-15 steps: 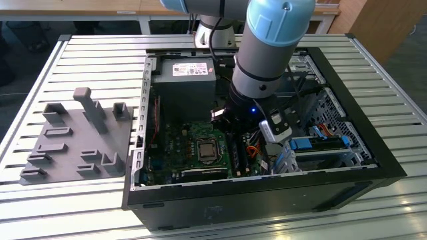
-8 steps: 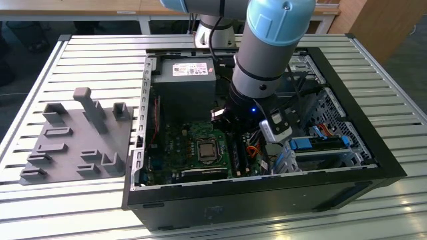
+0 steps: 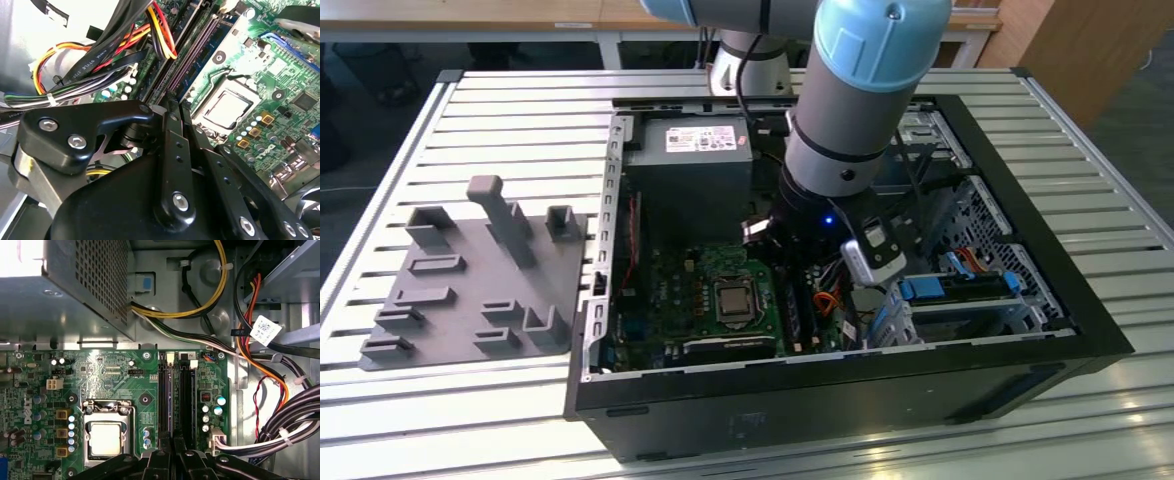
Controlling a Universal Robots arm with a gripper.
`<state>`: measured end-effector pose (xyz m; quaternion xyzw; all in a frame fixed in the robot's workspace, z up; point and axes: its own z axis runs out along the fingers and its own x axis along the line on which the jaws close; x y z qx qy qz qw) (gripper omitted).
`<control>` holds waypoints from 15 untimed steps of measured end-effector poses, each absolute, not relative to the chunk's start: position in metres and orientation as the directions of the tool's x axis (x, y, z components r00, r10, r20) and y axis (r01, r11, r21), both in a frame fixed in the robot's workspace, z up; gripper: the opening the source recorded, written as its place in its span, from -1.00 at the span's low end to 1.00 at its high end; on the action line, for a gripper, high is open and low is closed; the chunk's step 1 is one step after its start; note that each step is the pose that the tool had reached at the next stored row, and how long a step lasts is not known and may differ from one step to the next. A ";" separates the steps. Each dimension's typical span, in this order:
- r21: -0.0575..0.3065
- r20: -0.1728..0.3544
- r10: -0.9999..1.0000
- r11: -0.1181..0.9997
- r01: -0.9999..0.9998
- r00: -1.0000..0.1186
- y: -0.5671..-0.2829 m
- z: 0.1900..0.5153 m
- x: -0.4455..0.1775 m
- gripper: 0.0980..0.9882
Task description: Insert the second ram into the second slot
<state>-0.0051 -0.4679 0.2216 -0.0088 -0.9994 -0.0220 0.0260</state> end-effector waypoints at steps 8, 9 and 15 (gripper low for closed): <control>0.044 0.052 0.010 0.999 0.013 -0.999 -0.468 0.219 -0.005 -0.91; 0.044 0.052 0.010 0.999 0.013 -0.999 -0.467 0.219 -0.005 -0.91; 0.043 0.052 0.010 0.999 0.013 -0.999 -0.466 0.219 -0.005 -0.91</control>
